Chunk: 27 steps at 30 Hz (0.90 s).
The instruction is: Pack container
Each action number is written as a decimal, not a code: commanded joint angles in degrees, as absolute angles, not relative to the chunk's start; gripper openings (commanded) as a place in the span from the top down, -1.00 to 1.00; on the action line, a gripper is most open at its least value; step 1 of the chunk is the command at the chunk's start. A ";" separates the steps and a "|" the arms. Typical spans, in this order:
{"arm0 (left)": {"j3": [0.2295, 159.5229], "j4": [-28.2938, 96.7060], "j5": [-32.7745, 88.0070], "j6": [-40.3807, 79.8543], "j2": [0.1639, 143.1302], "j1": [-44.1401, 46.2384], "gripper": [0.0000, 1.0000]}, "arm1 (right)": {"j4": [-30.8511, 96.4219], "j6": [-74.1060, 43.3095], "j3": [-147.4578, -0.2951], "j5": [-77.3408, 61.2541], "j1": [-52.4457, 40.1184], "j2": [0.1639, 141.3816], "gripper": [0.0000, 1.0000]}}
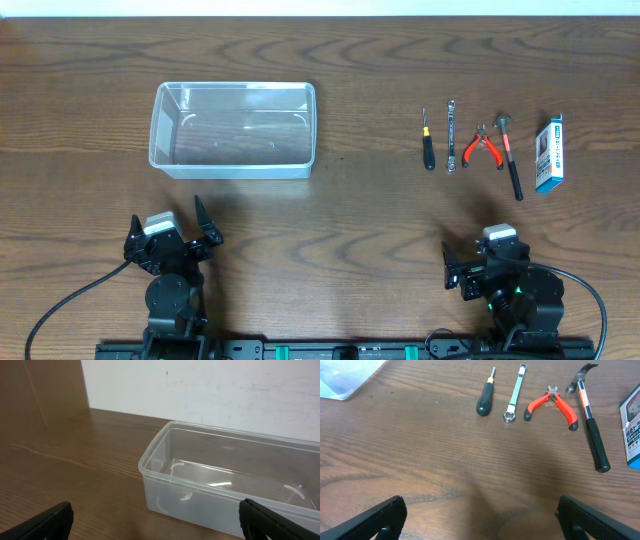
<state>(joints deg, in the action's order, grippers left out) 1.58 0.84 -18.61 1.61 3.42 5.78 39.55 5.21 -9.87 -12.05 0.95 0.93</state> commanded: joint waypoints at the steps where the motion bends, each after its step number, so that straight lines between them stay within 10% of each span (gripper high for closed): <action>1: 0.23 2.35 -19.55 1.52 3.25 5.65 -0.96 | 39.46 5.19 -9.41 -12.67 1.43 0.32 -0.99; 27: 0.23 2.35 -19.57 1.52 3.25 5.65 -0.96 | 37.21 0.10 -9.56 -14.17 1.43 0.32 -0.99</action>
<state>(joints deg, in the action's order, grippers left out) 1.58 0.84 -18.61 1.61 3.42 5.78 38.76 4.32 -9.82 -12.38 0.95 0.93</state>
